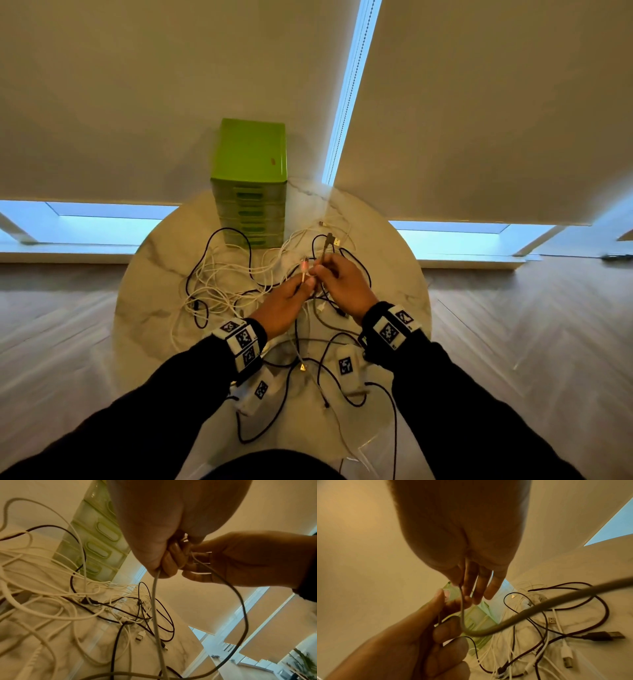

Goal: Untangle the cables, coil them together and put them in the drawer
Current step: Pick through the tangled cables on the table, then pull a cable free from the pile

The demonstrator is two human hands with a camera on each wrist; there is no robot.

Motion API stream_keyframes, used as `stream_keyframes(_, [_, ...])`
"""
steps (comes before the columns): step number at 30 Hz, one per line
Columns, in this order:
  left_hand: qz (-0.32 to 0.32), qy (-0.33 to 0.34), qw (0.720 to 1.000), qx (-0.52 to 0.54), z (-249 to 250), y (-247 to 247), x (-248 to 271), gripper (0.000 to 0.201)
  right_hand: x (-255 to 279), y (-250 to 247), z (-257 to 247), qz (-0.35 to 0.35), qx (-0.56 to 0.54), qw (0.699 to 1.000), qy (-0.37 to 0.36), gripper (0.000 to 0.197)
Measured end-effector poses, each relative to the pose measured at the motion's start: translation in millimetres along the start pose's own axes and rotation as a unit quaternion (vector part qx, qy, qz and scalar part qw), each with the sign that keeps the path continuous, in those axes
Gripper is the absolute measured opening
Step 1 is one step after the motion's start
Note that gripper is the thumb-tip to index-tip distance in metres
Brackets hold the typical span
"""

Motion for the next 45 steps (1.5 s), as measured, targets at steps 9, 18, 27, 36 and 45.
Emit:
stream_keyframes(9, [0.094,0.021,0.984,0.150,-2,-19,1,0.039,20,-10,-39,0.017,0.021,0.996,-0.080,0.015])
stream_keyframes(18, [0.095,0.066,0.966,0.229,22,-9,3,0.045,31,29,-35,-0.045,0.123,0.987,-0.091,0.012])
stream_keyframes(27, [0.182,0.119,0.916,0.337,48,-75,6,0.037,59,30,33,-0.174,0.203,0.963,-0.040,0.045])
stream_keyframes(36, [0.135,0.023,0.959,0.249,35,-80,13,0.037,46,-7,68,-0.015,0.162,0.986,0.018,0.039])
stream_keyframes(45, [0.088,-0.051,0.952,0.288,4,-32,12,0.046,41,45,-29,-0.136,0.160,0.972,-0.105,0.030])
Point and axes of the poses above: each hand's wrist, its own x-axis away from the middle knuckle, its own y-axis out of the palm, z = x × y, the point moved 6 cm from there along -x, towards the middle knuckle, and after that the axes turned 10 degrees about -z, right-handed, at the moved point
